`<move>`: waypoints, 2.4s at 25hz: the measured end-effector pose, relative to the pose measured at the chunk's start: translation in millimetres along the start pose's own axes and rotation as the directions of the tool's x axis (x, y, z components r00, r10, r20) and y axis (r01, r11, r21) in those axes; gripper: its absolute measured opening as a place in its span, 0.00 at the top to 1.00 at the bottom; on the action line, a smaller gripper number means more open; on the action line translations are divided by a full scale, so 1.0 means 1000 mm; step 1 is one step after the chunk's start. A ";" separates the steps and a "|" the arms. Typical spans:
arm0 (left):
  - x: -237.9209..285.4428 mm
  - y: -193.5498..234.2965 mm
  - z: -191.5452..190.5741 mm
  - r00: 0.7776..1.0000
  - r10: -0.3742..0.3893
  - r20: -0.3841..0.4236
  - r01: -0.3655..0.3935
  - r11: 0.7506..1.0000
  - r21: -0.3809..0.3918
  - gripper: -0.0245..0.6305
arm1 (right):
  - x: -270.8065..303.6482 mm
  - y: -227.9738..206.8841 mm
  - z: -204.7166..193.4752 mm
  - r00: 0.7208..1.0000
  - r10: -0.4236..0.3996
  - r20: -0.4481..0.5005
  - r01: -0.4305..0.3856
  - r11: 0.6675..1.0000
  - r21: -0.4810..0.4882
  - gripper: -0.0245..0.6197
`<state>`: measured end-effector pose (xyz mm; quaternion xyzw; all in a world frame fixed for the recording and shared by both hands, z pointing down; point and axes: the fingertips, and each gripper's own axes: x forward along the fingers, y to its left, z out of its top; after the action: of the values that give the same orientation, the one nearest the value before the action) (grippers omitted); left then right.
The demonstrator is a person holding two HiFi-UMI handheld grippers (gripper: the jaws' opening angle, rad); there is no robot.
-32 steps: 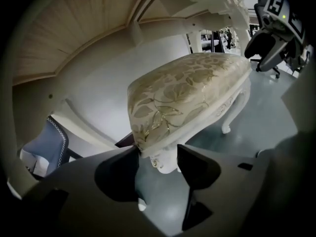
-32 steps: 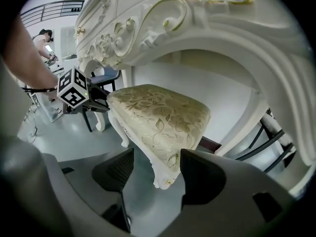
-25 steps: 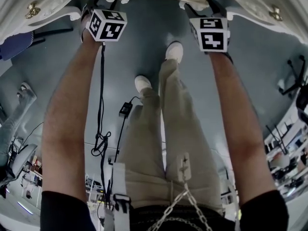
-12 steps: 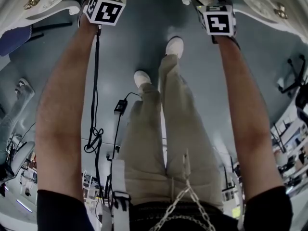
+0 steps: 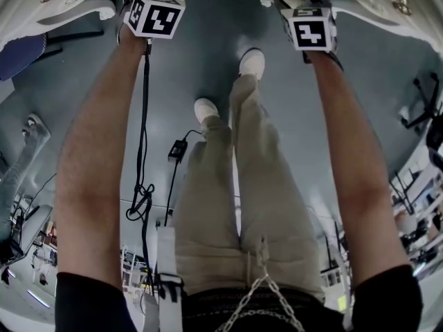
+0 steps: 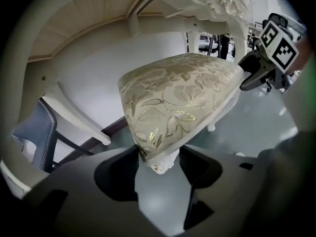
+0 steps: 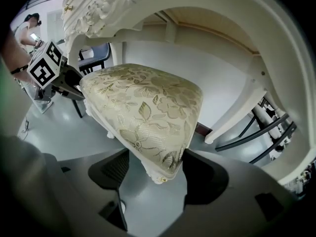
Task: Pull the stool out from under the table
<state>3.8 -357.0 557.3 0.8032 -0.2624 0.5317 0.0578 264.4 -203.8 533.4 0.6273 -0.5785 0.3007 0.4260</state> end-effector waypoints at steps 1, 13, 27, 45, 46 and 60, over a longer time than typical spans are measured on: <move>-0.001 -0.002 -0.004 1.000 -0.004 -0.001 0.004 1.000 0.001 0.56 | -0.002 0.003 -0.003 1.000 -0.002 -0.004 0.002 1.000 0.003 0.45; -0.020 -0.026 -0.044 0.999 -0.033 -0.019 0.033 0.999 -0.007 0.56 | -0.015 0.031 -0.040 0.998 0.000 -0.057 0.000 1.000 0.002 0.45; -0.057 -0.070 -0.098 0.992 -0.100 -0.074 0.101 0.995 0.010 0.56 | -0.050 0.058 -0.090 0.994 -0.033 -0.105 0.032 0.999 -0.017 0.45; -0.087 -0.122 -0.161 0.990 -0.093 -0.107 0.086 0.994 -0.074 0.56 | -0.074 0.085 -0.138 0.990 0.050 -0.131 -0.060 0.996 -0.068 0.45; -0.089 -0.123 -0.162 0.991 -0.094 -0.099 0.085 0.992 -0.092 0.56 | -0.075 0.084 -0.139 0.989 0.065 -0.132 -0.074 0.995 -0.064 0.45; -0.291 -0.126 -0.084 0.921 0.183 0.343 -0.006 0.888 -0.459 0.96 | -0.246 0.077 -0.058 0.936 0.050 0.348 -0.075 0.996 0.058 0.96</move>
<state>-90.6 -112.9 359.4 0.8408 -0.4238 0.2945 0.1638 158.6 -34.7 359.9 0.6661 -0.6531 0.2194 0.2857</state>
